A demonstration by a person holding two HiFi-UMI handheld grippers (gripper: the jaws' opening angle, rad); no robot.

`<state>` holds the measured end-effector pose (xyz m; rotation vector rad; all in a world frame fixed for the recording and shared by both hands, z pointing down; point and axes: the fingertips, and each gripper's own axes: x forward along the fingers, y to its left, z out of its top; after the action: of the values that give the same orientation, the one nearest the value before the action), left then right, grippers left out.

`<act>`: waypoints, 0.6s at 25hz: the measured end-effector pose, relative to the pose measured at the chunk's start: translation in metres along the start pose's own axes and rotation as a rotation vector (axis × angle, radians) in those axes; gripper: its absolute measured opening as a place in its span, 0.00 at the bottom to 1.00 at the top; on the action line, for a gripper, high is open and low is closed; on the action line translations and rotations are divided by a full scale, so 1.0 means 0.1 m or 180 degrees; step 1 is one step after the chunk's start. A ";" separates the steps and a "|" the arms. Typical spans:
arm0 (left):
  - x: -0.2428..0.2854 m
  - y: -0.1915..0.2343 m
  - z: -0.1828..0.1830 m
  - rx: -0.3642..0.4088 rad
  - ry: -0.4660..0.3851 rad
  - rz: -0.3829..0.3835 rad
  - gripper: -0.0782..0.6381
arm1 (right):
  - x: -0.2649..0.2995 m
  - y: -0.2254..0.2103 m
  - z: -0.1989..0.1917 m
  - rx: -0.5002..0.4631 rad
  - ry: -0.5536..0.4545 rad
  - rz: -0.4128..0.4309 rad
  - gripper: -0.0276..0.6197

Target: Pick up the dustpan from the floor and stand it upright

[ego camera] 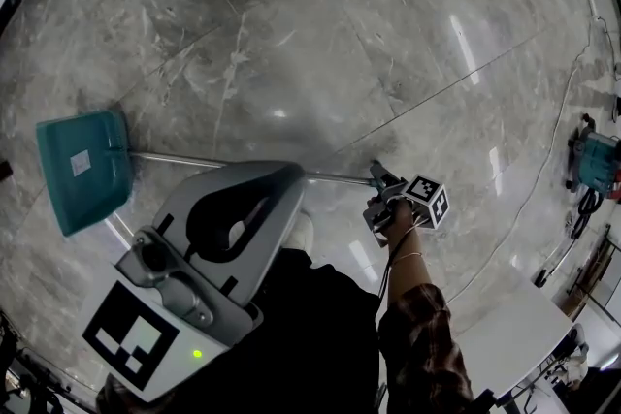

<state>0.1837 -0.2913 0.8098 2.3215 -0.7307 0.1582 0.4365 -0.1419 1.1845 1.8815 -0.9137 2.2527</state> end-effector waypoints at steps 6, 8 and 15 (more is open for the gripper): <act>0.02 0.02 0.03 0.0048 0.0042 -0.0011 0.12 | -0.06 -0.01 -0.02 0.0058 -0.0080 -0.0021 0.30; 0.00 0.02 0.04 0.0077 0.0087 0.0006 0.12 | -0.12 0.05 -0.02 0.0073 -0.0121 -0.0017 0.29; -0.25 -0.20 0.22 0.0010 0.0236 0.0094 0.12 | -0.57 0.52 -0.10 -0.0131 -0.0236 -0.0030 0.27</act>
<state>0.1720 -0.2819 0.7736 2.2957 -0.7282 0.2573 0.4201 -0.1622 1.1110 1.9594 -0.9510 2.1550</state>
